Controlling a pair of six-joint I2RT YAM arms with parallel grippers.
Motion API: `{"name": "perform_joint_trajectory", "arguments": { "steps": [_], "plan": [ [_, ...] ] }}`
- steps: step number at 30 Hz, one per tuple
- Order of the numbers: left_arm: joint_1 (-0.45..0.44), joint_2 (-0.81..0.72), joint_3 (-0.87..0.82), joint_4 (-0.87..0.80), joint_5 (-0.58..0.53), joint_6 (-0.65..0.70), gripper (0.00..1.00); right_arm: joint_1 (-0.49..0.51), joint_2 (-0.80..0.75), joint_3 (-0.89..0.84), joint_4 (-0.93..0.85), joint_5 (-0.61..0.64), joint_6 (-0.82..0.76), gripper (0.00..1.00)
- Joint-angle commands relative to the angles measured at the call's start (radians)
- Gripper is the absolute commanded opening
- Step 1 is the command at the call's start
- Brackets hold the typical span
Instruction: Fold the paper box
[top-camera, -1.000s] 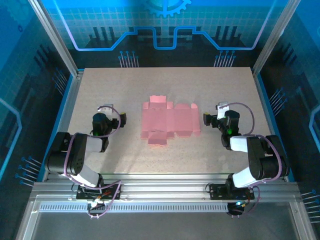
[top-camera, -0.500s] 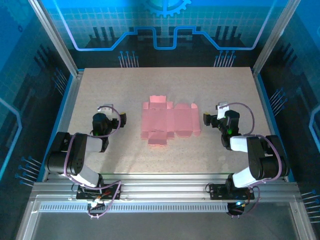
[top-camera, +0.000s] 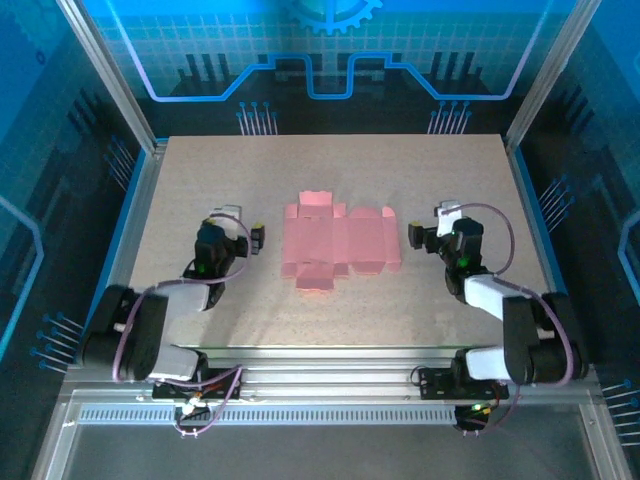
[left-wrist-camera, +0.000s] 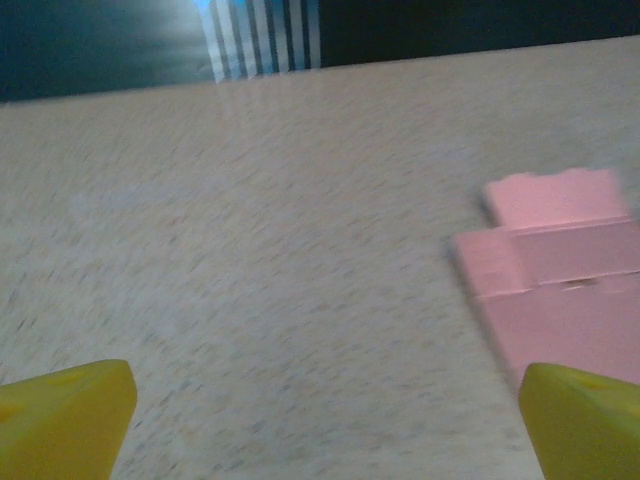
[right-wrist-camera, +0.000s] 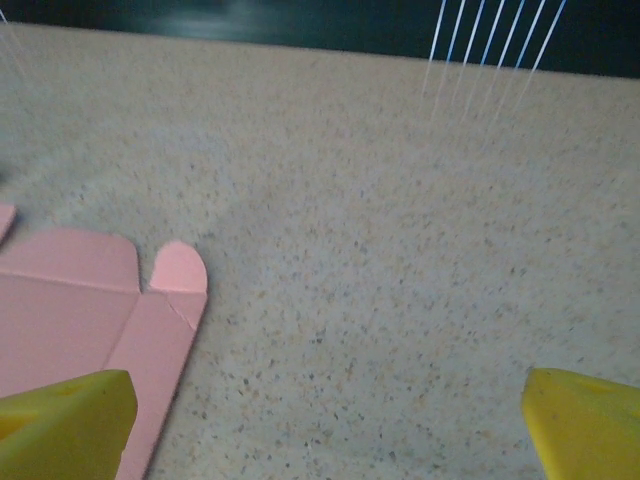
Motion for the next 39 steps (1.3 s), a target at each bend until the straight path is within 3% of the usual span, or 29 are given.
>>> {"name": "perform_joint_trajectory", "arguments": {
  "steps": [1, 4, 8, 11, 14, 20, 25, 29, 39],
  "plan": [
    [-0.039, -0.095, 0.116, -0.292, -0.062, -0.038, 0.99, 0.024, -0.082, 0.101, -0.198, 0.012, 0.045, 1.00],
    [-0.049, -0.112, 0.171, -0.426, 0.000, -0.192, 0.99, 0.061, -0.114, 0.207, -0.405, 0.012, 0.149, 1.00],
    [-0.051, -0.040, 0.298, -0.637, 0.165, -0.467, 0.99, 0.112, -0.116, 0.304, -0.583, -0.091, 0.322, 1.00],
    [-0.068, 0.051, 0.355, -0.637, 0.295, -0.635, 0.99, 0.152, -0.091, 0.320, -0.628, -0.183, 0.456, 1.00],
    [-0.091, 0.143, 0.383, -0.580, 0.342, -0.694, 0.99, 0.226, -0.043, 0.297, -0.580, -0.272, 0.571, 1.00],
    [-0.108, 0.289, 0.450, -0.504, 0.395, -0.724, 0.99, 0.423, 0.100, 0.276, -0.450, -0.299, 0.740, 0.96],
    [-0.112, 0.342, 0.486, -0.509, 0.407, -0.718, 0.97, 0.492, 0.243, 0.293, -0.407, -0.299, 0.834, 0.92],
    [-0.112, 0.321, 0.486, -0.549, 0.366, -0.675, 0.99, 0.459, 0.325, 0.296, -0.422, -0.288, 0.851, 0.92],
    [-0.109, 0.283, 0.504, -0.629, 0.233, -0.521, 0.99, 0.249, 0.440, 0.392, -0.599, -0.246, 0.667, 0.92]
  ]
}}
